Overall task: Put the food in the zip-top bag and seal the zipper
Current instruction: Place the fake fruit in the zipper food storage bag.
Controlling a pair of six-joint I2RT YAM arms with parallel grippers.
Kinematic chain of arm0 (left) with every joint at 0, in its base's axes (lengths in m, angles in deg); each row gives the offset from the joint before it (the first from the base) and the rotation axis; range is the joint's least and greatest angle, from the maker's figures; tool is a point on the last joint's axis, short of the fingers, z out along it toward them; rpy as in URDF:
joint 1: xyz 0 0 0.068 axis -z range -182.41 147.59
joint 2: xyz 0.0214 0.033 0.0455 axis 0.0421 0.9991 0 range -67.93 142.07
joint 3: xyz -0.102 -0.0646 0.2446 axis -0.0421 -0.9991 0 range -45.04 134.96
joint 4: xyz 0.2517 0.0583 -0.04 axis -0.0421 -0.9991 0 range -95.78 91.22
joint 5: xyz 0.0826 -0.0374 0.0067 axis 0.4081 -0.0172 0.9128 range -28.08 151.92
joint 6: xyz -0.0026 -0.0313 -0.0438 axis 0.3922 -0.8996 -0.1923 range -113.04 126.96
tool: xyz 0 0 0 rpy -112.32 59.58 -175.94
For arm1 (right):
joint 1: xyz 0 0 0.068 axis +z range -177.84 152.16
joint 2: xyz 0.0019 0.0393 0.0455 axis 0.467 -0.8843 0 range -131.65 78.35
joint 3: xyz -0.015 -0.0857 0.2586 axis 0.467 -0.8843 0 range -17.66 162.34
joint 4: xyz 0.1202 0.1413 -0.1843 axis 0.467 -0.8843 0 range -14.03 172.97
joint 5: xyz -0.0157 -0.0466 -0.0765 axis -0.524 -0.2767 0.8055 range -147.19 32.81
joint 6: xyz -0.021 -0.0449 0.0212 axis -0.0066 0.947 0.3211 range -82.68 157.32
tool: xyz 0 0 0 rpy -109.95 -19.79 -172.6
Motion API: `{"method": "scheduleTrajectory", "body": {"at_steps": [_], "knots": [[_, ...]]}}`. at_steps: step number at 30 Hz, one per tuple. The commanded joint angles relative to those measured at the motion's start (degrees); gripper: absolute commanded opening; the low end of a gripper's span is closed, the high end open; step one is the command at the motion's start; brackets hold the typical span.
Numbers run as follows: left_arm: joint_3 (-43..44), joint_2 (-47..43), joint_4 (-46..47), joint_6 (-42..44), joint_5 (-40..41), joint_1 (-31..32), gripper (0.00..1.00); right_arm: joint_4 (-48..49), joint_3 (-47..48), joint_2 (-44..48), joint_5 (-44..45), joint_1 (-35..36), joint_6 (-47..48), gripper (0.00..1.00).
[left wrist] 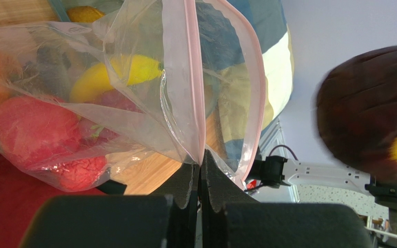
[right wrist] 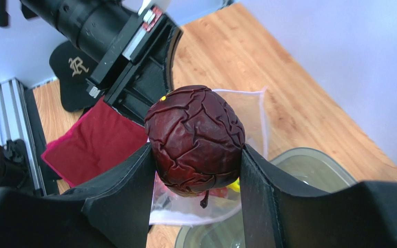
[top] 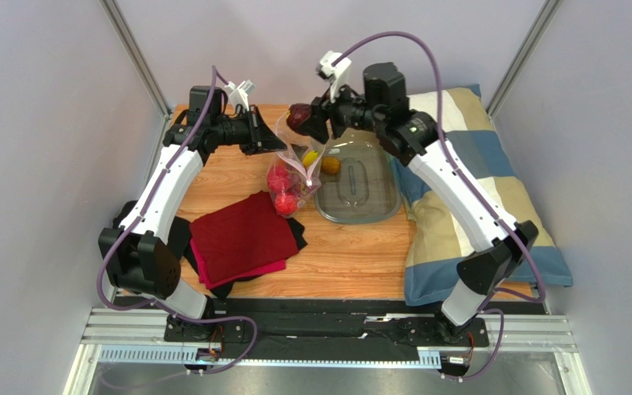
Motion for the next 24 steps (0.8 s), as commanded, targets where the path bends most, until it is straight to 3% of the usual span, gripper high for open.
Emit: {"method": "scheduleTrajectory", "body": {"at_steps": [1,3,5,7,8,10,16,20,24], "knots": [[2.12,-2.64,1.22,-0.39,-0.71,-0.11,0.0,-1.2,3.16,-5.27,2.2,2.03,2.86,0.49],[2.12,-2.9,1.13,-0.31,-0.63,-0.11,0.0,-1.99,4.82,-6.33,3.26,2.48,2.42,0.63],[2.12,-3.17,0.95,-0.04,-0.54,-0.11,0.0,-2.69,6.06,-7.13,4.67,2.56,1.98,0.69],[2.12,-3.34,0.86,0.04,-0.54,-0.2,0.0,-3.31,7.38,-7.22,5.55,2.48,1.8,0.79],[2.04,-3.34,0.86,0.04,-0.63,-0.11,0.0,-4.27,7.73,-7.04,5.38,2.56,1.72,0.89],[2.03,-3.26,0.86,0.04,-0.63,-0.11,0.0,-4.72,8.26,-6.25,5.37,2.48,1.28,0.96],[1.68,-2.55,1.39,-0.04,-1.06,-0.11,0.0,1.41,4.05,-2.47,4.23,-3.91,-4.51,0.95],[1.77,-2.11,1.66,-0.22,-1.15,-0.11,0.0,2.14,4.74,-5.19,0.9,-12.01,-12.51,0.94],[1.68,-1.85,2.36,-0.57,-1.42,-0.11,0.0,1.0,3.78,-10.98,0.36,-16.33,-12.62,0.92]]}}
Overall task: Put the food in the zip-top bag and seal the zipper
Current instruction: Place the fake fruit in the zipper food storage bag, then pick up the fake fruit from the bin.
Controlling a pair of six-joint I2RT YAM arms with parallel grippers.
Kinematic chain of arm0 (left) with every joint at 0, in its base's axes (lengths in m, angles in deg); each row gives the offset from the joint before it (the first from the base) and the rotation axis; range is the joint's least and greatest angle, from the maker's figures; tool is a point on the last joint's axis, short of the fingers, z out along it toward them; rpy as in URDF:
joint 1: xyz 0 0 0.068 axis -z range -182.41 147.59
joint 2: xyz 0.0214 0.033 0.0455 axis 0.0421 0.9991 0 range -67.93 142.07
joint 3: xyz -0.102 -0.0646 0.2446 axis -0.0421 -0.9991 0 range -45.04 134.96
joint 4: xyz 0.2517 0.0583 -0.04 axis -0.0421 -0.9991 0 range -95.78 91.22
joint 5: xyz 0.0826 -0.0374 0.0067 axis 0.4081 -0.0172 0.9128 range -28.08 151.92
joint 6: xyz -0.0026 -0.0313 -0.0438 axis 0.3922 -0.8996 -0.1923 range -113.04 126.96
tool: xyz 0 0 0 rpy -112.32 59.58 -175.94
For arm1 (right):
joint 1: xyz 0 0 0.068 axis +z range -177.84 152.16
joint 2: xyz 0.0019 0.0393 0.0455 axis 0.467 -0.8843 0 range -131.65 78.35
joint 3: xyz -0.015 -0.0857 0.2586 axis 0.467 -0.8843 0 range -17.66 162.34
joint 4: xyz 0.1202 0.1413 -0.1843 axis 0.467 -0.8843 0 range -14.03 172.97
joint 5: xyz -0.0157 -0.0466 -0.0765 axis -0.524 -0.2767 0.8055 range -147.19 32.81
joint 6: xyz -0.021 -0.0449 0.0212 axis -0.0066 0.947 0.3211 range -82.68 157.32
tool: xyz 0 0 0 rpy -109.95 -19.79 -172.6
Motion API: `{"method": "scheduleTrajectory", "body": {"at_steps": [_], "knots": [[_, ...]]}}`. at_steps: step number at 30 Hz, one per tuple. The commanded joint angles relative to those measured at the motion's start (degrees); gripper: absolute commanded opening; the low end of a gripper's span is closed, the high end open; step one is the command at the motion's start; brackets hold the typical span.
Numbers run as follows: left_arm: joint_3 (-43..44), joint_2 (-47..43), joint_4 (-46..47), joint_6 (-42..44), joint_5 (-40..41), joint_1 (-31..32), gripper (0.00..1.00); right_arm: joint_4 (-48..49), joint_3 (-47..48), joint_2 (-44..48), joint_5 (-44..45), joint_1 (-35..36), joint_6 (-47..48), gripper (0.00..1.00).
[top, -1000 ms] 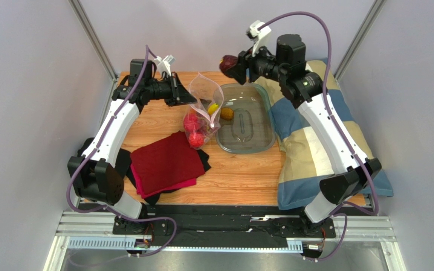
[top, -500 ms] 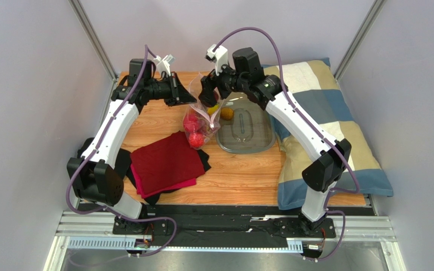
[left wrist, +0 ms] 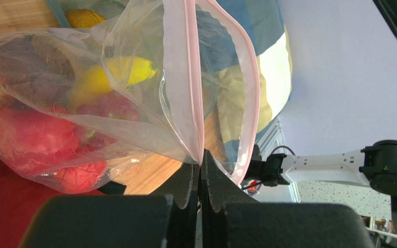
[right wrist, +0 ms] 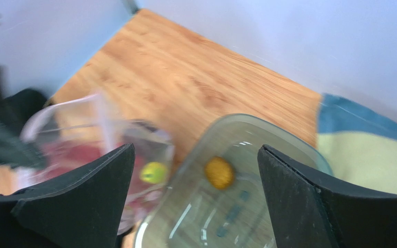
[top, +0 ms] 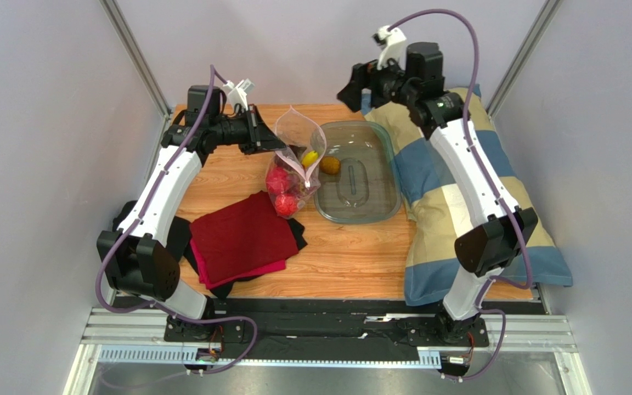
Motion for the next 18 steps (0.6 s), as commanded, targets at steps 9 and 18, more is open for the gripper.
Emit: {"method": "scheduleTrajectory", "body": {"at_steps": [9,18], "knots": [[1.24,-0.34,2.91,-0.92,-1.48,-0.64,0.0,-1.51,-3.74,-16.6,-1.22,-3.15,4.25,0.92],[1.07,0.54,2.38,-0.48,-1.57,-0.9,0.0,-5.29,0.13,-28.47,-0.33,-0.43,14.45,0.97]]}}
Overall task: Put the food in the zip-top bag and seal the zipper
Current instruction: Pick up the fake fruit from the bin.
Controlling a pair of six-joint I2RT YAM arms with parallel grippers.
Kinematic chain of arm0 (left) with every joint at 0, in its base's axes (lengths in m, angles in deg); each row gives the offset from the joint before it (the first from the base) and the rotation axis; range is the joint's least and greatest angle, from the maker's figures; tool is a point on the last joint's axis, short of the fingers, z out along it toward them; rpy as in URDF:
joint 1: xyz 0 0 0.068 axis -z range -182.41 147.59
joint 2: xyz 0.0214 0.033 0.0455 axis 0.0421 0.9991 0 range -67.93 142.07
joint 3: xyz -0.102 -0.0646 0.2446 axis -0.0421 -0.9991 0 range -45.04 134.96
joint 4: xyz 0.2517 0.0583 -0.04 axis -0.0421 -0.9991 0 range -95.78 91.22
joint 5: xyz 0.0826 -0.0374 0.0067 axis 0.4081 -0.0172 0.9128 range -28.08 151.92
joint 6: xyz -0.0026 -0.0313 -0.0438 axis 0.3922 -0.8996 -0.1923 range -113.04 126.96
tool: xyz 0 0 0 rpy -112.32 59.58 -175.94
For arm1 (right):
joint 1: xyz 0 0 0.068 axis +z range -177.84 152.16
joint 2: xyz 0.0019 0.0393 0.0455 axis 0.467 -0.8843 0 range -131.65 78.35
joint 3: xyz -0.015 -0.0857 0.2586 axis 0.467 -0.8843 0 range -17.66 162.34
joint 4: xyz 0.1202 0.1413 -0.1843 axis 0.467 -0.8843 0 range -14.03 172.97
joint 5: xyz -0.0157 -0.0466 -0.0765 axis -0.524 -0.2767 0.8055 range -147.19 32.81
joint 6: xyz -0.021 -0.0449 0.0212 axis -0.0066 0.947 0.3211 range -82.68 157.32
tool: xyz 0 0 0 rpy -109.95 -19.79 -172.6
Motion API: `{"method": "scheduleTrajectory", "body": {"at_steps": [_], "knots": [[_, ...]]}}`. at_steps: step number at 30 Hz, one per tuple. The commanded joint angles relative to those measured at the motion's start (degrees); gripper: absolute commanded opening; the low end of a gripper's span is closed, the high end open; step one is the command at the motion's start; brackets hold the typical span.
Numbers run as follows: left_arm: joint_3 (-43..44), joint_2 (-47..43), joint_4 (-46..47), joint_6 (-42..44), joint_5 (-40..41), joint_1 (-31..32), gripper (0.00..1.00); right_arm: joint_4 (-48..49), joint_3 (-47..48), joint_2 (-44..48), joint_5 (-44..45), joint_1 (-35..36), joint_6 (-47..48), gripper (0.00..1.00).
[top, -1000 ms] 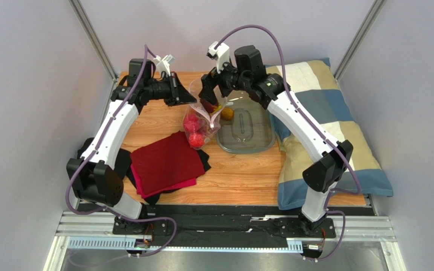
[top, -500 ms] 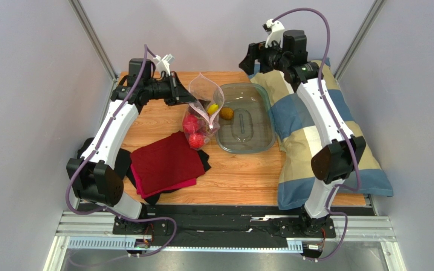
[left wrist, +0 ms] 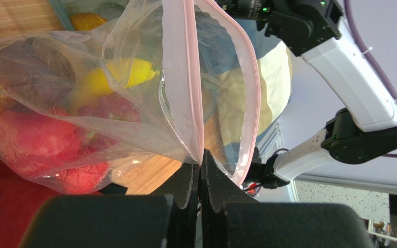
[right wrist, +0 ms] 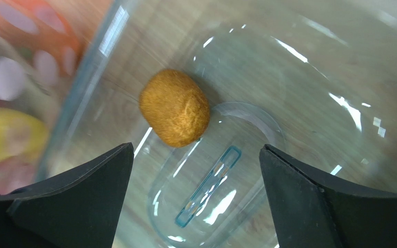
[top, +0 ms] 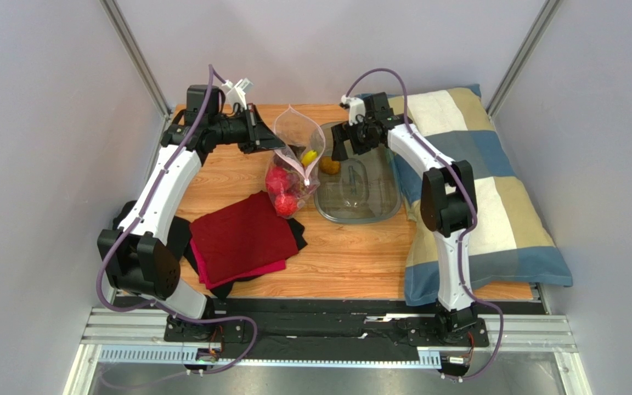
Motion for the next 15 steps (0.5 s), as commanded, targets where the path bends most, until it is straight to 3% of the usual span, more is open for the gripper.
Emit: {"method": "scheduleTrajectory", "body": {"at_steps": [1,15], "knots": [[1.07,0.21,1.64,-0.09,-1.38,-0.22,0.0,-1.09,4.26,-3.34,0.43,1.84,7.15,0.97],[0.98,0.48,1.2,0.35,-1.2,-0.31,0.0,-1.53,9.63,-11.43,1.84,5.01,9.09,0.99]]}}
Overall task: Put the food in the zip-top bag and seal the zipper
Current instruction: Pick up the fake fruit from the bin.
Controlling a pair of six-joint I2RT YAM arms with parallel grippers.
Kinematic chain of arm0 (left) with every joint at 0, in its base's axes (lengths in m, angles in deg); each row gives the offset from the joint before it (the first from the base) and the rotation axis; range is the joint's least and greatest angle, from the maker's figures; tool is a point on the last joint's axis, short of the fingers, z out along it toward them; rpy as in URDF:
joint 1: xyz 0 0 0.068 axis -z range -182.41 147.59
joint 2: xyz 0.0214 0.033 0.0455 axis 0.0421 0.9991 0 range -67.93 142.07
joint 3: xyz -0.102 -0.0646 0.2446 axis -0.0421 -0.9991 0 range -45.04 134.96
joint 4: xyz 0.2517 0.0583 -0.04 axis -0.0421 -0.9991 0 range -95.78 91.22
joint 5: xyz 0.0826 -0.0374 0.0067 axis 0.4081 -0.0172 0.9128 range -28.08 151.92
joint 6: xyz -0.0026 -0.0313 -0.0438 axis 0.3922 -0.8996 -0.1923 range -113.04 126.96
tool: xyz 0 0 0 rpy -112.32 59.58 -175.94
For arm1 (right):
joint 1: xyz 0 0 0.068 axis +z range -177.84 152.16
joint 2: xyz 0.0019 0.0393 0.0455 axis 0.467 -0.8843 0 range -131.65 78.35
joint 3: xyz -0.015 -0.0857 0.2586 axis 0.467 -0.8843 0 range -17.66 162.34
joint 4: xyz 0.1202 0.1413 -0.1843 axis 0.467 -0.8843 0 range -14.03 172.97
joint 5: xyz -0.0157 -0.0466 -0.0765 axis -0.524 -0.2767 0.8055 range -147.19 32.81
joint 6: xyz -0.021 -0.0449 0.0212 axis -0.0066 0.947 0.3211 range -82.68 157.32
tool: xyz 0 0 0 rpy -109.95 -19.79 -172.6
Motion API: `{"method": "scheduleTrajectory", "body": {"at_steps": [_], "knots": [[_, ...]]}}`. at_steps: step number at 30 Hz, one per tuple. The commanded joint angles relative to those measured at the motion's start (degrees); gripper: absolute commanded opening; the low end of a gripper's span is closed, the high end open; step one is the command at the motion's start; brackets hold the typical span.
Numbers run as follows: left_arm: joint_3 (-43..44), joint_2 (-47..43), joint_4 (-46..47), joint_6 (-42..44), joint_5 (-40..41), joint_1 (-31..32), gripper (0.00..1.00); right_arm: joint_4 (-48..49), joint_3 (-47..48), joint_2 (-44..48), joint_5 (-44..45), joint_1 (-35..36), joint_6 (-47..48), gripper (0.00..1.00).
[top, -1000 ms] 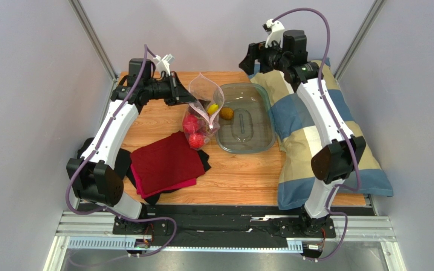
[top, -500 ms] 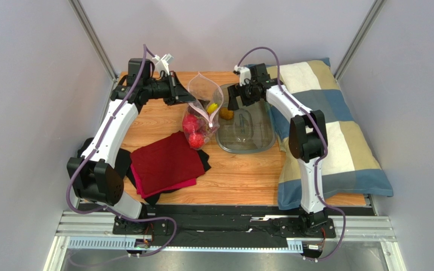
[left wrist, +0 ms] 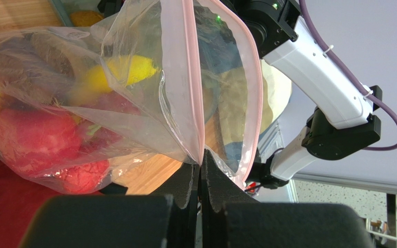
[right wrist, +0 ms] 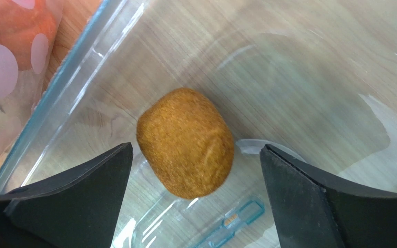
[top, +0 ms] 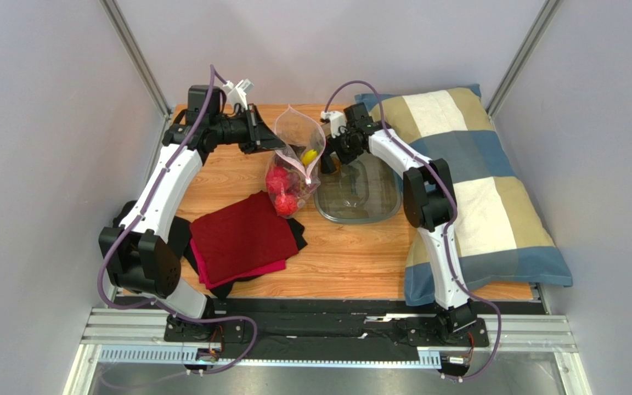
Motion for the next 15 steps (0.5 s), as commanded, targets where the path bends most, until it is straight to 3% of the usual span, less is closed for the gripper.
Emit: {"method": "scheduleTrajectory", "body": {"at_steps": [1,6,10,15], "knots": [[0.98,-0.27,1.2,0.33,-1.09,-0.29,0.0,0.93,2.46,-1.22,1.03,1.21,1.97,0.98],[0.98,-0.53,0.93,0.68,-1.0,-0.29,0.0,0.85,1.5,-0.26,2.0,1.3,2.14,0.87],[0.89,-0.62,0.76,0.94,-1.18,-0.29,0.0,1.46,-1.05,3.08,3.84,0.95,2.93,0.67],[0.98,-0.97,0.32,1.82,-1.09,-0.29,0.0,0.41,-3.07,7.82,4.64,-1.51,2.58,0.53]]}}
